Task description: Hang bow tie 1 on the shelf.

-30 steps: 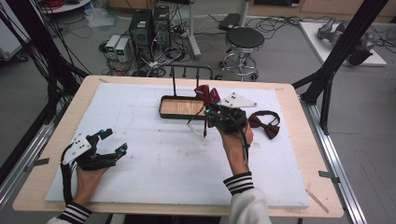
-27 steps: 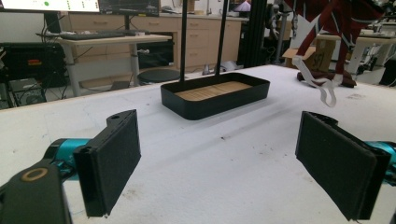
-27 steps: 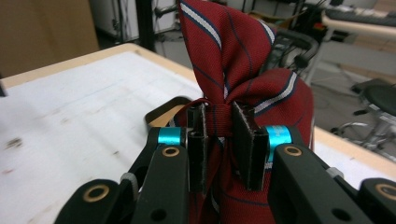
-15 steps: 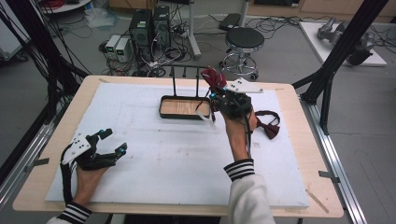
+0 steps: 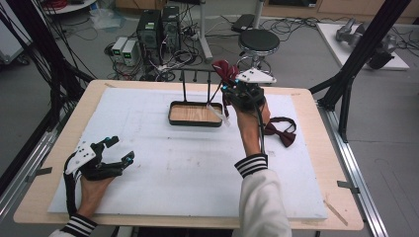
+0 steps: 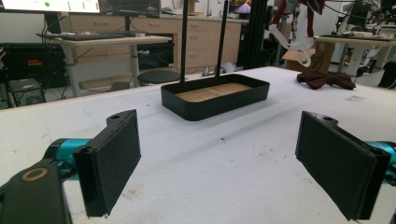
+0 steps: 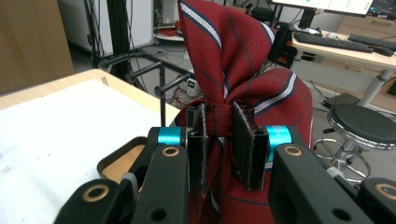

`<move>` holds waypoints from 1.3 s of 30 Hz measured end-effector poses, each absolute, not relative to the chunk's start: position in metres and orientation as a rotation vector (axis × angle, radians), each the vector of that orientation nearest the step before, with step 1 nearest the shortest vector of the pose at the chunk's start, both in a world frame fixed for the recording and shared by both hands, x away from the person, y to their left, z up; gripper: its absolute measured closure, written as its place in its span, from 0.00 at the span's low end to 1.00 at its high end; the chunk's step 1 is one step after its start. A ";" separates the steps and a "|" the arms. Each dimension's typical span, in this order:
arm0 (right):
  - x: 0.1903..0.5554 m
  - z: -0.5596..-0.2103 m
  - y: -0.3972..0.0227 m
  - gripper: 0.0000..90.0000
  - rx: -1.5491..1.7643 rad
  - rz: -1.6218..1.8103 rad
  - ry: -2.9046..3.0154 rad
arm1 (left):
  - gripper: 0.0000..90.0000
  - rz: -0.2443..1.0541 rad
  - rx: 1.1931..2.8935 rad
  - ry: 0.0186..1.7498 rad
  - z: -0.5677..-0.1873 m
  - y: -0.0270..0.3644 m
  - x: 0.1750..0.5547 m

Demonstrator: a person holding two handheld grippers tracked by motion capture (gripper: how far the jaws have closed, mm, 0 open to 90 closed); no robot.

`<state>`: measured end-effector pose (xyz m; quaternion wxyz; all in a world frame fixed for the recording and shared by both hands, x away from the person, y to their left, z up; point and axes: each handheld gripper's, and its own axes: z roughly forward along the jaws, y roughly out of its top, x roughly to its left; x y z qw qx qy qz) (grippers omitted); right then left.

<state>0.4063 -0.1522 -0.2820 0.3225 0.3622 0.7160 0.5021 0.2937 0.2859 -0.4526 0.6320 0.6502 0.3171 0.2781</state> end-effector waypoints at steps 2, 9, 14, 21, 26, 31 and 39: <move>0.410 -0.280 -0.151 0.85 0.948 1.313 1.882 | 0.16 0.635 1.485 0.728 -0.453 0.286 0.294; 0.424 -0.276 -0.145 0.85 0.935 1.303 1.882 | 0.16 0.636 1.488 0.725 -0.453 0.286 0.294; 0.436 -0.276 -0.147 0.85 0.952 1.266 1.880 | 0.16 0.635 1.486 0.726 -0.453 0.286 0.294; 0.452 -0.278 -0.156 0.85 0.994 1.234 1.870 | 0.16 0.634 1.484 0.727 -0.453 0.286 0.294; 0.463 -0.284 -0.159 0.85 1.020 1.215 1.874 | 0.16 0.634 1.485 0.727 -0.453 0.286 0.294; 0.472 -0.293 -0.162 0.85 1.058 1.209 1.878 | 0.16 0.635 1.485 0.726 -0.453 0.286 0.294; 0.483 -0.305 -0.170 0.85 1.117 1.192 1.895 | 0.16 0.636 1.487 0.725 -0.453 0.286 0.294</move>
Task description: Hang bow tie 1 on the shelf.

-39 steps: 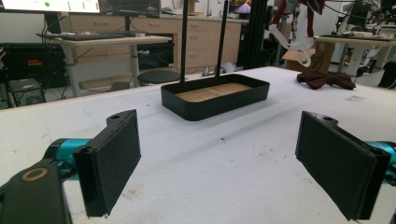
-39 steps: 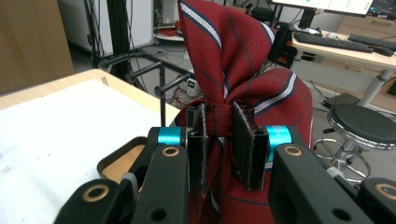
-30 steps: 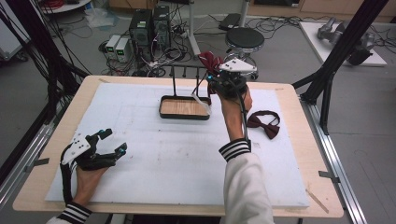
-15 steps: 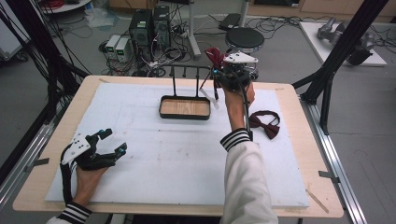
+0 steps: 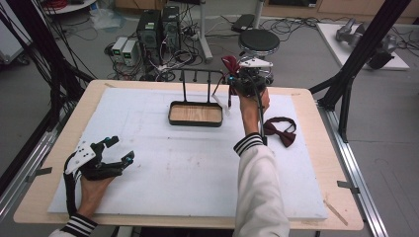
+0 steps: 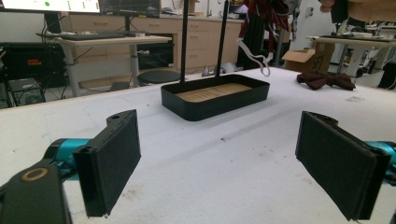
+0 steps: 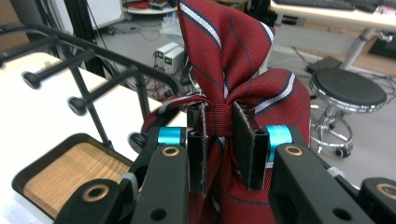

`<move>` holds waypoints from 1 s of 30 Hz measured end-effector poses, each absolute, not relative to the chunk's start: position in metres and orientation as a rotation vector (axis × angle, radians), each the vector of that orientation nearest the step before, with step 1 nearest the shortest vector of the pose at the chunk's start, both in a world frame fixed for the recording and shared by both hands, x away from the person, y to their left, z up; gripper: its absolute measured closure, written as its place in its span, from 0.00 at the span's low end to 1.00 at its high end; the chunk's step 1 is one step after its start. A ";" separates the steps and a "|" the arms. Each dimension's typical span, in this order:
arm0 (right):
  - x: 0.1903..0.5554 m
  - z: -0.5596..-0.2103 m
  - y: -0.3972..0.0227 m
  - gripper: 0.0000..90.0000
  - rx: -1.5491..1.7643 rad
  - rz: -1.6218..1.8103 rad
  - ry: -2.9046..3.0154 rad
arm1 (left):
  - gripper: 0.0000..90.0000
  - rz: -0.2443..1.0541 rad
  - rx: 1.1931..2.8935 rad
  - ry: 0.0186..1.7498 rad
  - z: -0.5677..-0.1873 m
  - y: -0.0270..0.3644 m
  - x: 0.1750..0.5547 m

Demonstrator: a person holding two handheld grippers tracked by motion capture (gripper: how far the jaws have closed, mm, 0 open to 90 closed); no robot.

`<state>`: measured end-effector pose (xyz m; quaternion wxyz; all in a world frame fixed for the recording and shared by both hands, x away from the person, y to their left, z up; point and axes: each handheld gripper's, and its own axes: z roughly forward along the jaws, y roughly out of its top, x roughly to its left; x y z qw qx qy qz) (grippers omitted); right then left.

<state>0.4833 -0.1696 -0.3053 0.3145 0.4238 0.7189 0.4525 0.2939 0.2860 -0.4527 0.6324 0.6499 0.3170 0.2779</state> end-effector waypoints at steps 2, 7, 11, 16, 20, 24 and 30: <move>0.485 -0.308 -0.172 0.85 1.134 1.190 1.904 | 0.16 0.636 1.487 0.725 -0.453 0.286 0.294; 0.487 -0.316 -0.175 0.84 1.149 1.163 1.928 | 0.16 0.637 1.488 0.724 -0.453 0.286 0.294; 0.489 -0.319 -0.178 0.84 1.175 1.149 1.948 | 0.16 0.636 1.488 0.724 -0.453 0.286 0.294; 0.492 -0.326 -0.178 0.84 1.195 1.112 1.997 | 0.16 0.637 1.491 0.721 -0.453 0.286 0.294; 0.495 -0.331 -0.180 0.84 1.213 1.094 2.033 | 0.16 0.637 1.490 0.722 -0.453 0.286 0.294; 0.496 -0.335 -0.180 0.84 1.234 1.083 2.065 | 0.16 0.636 1.490 0.721 -0.453 0.286 0.294; 0.498 -0.339 -0.179 0.84 1.240 1.070 2.103 | 0.16 0.635 1.489 0.722 -0.453 0.286 0.294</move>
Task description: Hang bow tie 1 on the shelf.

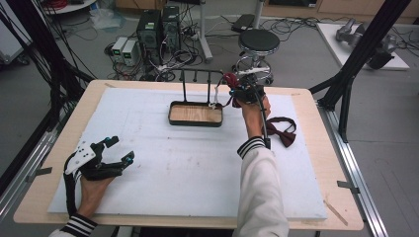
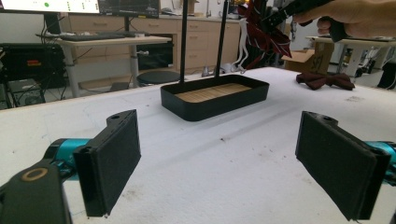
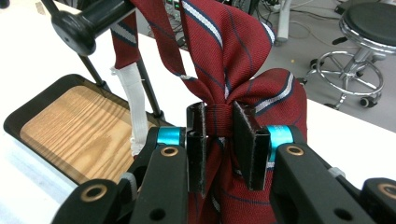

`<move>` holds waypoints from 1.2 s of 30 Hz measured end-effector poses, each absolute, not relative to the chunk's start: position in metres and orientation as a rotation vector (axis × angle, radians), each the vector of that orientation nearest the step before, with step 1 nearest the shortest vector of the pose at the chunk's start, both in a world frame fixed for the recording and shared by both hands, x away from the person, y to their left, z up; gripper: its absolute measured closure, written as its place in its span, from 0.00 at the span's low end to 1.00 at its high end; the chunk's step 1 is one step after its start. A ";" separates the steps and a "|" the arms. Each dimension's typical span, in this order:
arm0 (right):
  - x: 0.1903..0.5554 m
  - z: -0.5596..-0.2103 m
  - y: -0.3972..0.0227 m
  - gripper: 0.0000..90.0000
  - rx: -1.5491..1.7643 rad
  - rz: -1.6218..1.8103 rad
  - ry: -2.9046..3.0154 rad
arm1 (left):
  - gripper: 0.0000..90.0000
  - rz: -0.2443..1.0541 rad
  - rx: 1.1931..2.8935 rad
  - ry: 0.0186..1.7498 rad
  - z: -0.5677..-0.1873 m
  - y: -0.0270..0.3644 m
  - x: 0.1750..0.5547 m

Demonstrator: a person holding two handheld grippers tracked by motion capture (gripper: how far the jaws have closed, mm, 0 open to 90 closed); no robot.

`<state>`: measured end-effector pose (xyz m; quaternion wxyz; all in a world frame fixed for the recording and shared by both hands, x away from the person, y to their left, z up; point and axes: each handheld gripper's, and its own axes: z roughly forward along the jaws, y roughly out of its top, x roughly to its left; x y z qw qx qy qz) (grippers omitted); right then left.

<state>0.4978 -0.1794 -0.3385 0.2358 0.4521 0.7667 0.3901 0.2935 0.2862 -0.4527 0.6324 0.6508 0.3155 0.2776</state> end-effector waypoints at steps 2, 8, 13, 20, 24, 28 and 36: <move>0.498 -0.339 -0.179 0.84 1.252 1.072 2.107 | 0.16 0.635 1.489 0.722 -0.453 0.286 0.294; 0.498 -0.340 -0.178 0.75 1.239 1.079 2.125 | 0.16 0.637 1.491 0.719 -0.453 0.286 0.294; 0.499 -0.346 -0.172 0.12 1.205 1.032 2.127 | 0.16 0.639 1.492 0.719 -0.453 0.286 0.294; 0.492 -0.339 -0.175 0.03 1.160 1.079 2.154 | 0.16 0.635 1.489 0.721 -0.453 0.286 0.294; 0.484 -0.331 -0.180 0.03 1.138 1.103 2.165 | 0.16 0.634 1.484 0.722 -0.453 0.287 0.294; 0.464 -0.321 -0.190 0.02 1.088 1.188 2.103 | 0.16 0.637 1.483 0.720 -0.453 0.287 0.294; 0.421 -0.302 -0.215 0.02 1.020 1.312 2.043 | 0.16 0.634 1.481 0.723 -0.453 0.287 0.294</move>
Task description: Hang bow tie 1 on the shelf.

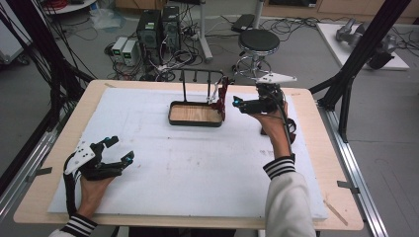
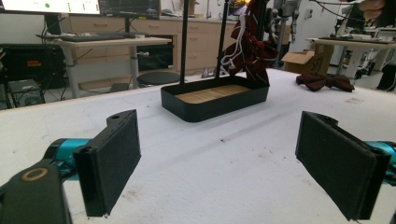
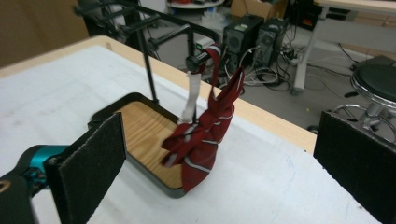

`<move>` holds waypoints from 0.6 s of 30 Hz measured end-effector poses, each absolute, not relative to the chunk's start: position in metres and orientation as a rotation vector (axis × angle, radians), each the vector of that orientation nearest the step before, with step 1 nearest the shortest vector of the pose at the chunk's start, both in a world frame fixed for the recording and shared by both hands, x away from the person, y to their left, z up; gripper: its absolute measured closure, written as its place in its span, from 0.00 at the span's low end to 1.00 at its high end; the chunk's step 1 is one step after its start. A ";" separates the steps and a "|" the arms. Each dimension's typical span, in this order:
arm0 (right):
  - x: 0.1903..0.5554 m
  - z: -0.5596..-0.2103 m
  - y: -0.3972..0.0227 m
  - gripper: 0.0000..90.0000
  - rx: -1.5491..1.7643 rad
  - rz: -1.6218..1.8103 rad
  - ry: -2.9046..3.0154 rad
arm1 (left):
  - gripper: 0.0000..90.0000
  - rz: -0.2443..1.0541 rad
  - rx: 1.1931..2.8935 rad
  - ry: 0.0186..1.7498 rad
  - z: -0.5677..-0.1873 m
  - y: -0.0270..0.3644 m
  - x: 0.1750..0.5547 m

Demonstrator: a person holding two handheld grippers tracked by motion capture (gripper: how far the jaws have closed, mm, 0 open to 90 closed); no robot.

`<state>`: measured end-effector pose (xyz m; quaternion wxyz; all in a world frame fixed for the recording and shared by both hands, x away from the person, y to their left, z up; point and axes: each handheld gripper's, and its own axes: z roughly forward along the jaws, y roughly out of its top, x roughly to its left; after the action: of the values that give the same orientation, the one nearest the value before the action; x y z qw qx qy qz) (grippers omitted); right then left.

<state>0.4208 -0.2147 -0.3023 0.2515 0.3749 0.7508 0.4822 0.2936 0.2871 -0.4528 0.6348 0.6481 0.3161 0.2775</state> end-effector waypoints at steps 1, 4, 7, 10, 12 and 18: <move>0.416 -0.302 -0.217 0.02 1.015 1.308 2.046 | 0.16 0.634 1.482 0.723 -0.453 0.287 0.294; 0.400 -0.304 -0.223 0.02 0.985 1.294 2.022 | 0.16 0.635 1.482 0.722 -0.453 0.287 0.294; 0.382 -0.311 -0.229 0.02 0.967 1.310 1.995 | 0.16 0.631 1.476 0.725 -0.453 0.287 0.294; 0.365 -0.320 -0.234 0.02 0.948 1.303 1.994 | 0.16 0.636 1.482 0.723 -0.453 0.287 0.294; 0.355 -0.325 -0.239 0.02 0.955 1.318 1.978 | 0.16 0.634 1.482 0.724 -0.453 0.287 0.294; 0.331 -0.339 -0.256 0.02 0.929 1.358 1.928 | 0.16 0.639 1.484 0.724 -0.453 0.287 0.293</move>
<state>0.3310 -0.2556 -0.3393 0.2986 0.3498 0.7260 0.5113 0.2935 0.2867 -0.4528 0.6331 0.6487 0.3167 0.2793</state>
